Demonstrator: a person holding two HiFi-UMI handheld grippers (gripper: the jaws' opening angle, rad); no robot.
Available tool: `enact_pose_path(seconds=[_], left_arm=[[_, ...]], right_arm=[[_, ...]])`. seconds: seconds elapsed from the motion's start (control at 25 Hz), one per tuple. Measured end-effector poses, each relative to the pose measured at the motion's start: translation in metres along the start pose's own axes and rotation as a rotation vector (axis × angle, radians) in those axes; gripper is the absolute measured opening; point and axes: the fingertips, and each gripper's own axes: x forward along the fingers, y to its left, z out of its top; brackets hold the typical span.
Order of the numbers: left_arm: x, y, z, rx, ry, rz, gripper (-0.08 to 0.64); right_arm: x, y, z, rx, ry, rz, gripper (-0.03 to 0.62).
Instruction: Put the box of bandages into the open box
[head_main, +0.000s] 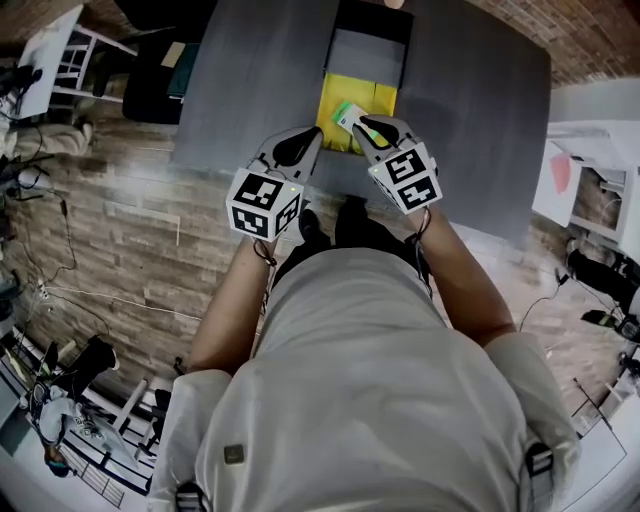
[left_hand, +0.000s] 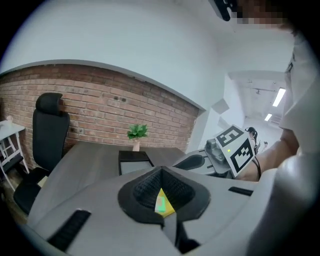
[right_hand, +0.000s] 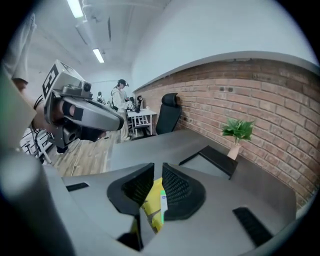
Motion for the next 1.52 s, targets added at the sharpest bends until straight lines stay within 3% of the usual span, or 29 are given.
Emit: enact_pose_path(seconds=[0.28, 0.96, 1.24, 1.52], left_arm=[[-0.041, -0.027, 0.038, 0.089, -0.097, -0.031, 0.015], [-0.136, -0.079, 0.092, 0.225, -0.291, -0.074, 0.015], [-0.16, -0.082, 0.102, 0.229, -0.326, -0.09, 0.015], [-0.151, -0.097, 0.097, 0.226, -0.313, -0.105, 0.015]], right_arm=[[-0.046, 0.026, 0.051, -0.018, -0.147, -0.054, 0.031], [-0.167, 0.092, 0.135, -0.024, -0.454, -0.145, 0.021], [-0.185, 0.104, 0.136, -0.007, -0.476, -0.179, 0.021], [-0.205, 0.101, 0.116, 0.045, -0.481, -0.172, 0.021]])
